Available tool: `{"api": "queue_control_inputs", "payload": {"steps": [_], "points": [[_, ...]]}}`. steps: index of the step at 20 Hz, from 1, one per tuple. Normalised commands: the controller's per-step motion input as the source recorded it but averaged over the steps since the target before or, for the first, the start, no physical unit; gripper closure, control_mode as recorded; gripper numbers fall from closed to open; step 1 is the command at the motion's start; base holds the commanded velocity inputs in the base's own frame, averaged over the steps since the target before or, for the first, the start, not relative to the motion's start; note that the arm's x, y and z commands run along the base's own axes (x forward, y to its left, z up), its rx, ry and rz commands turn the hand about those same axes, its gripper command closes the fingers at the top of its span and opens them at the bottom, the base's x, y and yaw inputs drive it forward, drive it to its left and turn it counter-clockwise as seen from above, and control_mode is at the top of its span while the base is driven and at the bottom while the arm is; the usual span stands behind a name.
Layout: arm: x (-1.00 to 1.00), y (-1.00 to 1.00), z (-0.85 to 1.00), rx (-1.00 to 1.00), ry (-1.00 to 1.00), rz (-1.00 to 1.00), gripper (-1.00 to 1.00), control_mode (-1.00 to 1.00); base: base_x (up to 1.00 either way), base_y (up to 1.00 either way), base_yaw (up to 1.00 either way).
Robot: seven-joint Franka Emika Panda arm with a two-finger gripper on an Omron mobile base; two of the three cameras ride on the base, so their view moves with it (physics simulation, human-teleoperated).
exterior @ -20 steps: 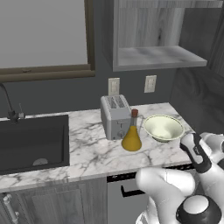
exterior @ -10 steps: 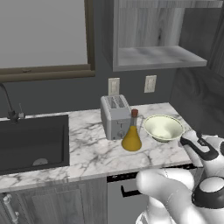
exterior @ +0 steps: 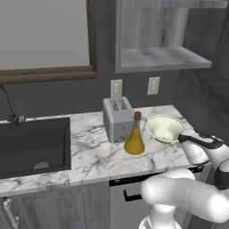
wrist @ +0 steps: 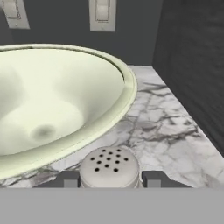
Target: Retrieve the bottle and the shaker from the cabinet and place them next to the mixing bowl on the counter. Then add garlic from the fridge to the mixing bowl.
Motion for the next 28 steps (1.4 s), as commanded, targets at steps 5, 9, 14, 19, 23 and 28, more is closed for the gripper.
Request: {"api": "queue_control_inputs", "payload": {"steps": [5, 9, 14, 19, 23, 28], "points": [[0.10, -0.05, -0.28, 0.00, 0.00, 0.02, 1.00, -1.00, 0.00, 0.00, 0.00], [0.00, -0.03, -0.06, 0.00, 0.00, 0.01, 1.00, -1.00, 0.00, 0.00, 0.00], [0.00, 0.00, 0.00, 0.00, 0.00, 0.00, 1.00, -1.00, 0.00, 0.00, 0.00], [0.00, 0.00, 0.00, 0.00, 0.00, 0.00, 1.00, -1.00, 0.00, 0.00, 0.00], [0.00, 0.00, 0.00, 0.00, 0.00, 0.00, 1.00, -1.00, 0.00, 0.00, 0.00], [0.00, 0.00, 0.00, 0.00, 0.00, 0.00, 1.00, -1.00, 0.00, 0.00, 0.00]]}}
